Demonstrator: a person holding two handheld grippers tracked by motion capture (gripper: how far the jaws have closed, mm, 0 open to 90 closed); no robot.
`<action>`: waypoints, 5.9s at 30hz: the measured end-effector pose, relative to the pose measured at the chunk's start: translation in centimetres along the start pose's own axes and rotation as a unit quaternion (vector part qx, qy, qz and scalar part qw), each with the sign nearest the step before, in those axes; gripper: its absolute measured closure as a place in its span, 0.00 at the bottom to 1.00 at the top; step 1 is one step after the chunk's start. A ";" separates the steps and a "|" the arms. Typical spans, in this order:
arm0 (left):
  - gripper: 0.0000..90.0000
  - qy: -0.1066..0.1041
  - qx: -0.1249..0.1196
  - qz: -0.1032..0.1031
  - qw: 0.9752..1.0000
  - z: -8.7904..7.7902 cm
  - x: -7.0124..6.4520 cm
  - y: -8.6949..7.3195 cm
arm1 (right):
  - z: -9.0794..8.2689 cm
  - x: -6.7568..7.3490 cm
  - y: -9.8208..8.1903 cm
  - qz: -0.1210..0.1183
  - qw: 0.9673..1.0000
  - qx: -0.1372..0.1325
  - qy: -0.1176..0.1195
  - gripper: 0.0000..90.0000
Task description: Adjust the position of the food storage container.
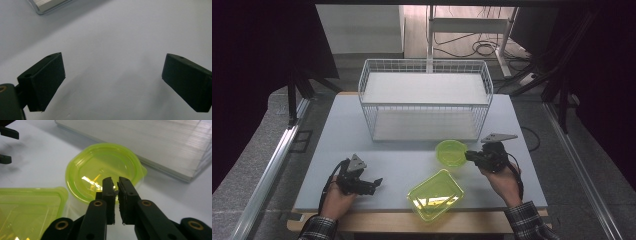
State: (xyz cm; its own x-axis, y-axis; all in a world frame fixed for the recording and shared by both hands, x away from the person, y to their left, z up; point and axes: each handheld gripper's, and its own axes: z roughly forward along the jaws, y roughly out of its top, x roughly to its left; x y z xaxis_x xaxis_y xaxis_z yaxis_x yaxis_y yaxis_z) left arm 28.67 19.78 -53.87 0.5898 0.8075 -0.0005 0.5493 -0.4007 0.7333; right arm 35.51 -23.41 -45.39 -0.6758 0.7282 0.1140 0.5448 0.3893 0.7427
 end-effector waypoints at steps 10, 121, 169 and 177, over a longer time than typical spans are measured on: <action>0.05 0.001 0.000 0.003 1.000 0.0 0.0 0.0 | 1.8 0.9 1.8 -0.004 1.000 0.001 0.008 0.99; 0.88 -0.142 0.003 0.033 0.989 -2.5 -7.6 0.0 | -0.7 0.7 -4.4 -0.006 0.999 0.039 -0.009 0.99; 0.95 -0.173 0.040 0.011 0.984 1.5 -7.0 2.8 | 2.8 5.2 -5.4 -0.028 0.993 0.103 0.053 0.99; 0.95 -0.156 0.042 0.000 0.987 2.1 -5.3 3.3 | 4.7 5.0 -3.8 -0.029 0.993 0.102 0.052 0.99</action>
State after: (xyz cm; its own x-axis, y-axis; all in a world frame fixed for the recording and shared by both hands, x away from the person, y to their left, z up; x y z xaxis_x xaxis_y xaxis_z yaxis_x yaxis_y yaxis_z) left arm 28.65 13.30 -52.85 0.7357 0.6409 -0.2192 0.5889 -0.4453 0.6744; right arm 32.37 -18.63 -50.76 -0.7514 0.6423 0.1507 0.5851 0.5431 0.6023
